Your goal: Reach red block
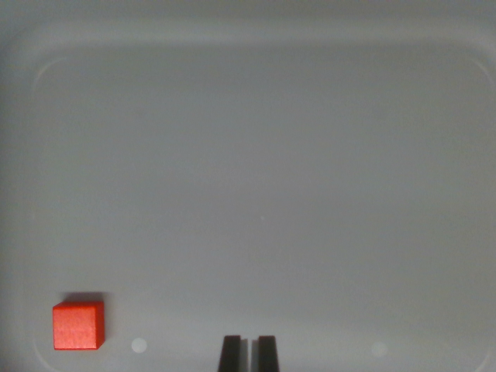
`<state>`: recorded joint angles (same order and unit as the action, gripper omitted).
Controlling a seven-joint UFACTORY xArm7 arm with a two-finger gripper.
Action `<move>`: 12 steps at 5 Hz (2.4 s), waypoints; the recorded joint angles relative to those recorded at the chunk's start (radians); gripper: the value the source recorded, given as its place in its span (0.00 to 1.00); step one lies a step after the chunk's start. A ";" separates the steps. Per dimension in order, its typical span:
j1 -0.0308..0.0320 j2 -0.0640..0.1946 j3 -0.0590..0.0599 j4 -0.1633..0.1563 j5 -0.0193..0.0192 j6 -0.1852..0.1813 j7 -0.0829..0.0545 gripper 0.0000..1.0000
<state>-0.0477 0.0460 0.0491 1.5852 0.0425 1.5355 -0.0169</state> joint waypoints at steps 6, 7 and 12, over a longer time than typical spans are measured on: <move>0.0020 0.002 0.002 -0.005 -0.0006 -0.006 0.001 0.00; 0.0059 0.005 0.005 -0.016 -0.0019 -0.019 0.004 0.00; 0.0192 0.016 0.015 -0.053 -0.0061 -0.062 0.014 0.00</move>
<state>-0.0285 0.0616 0.0638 1.5320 0.0363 1.4732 -0.0026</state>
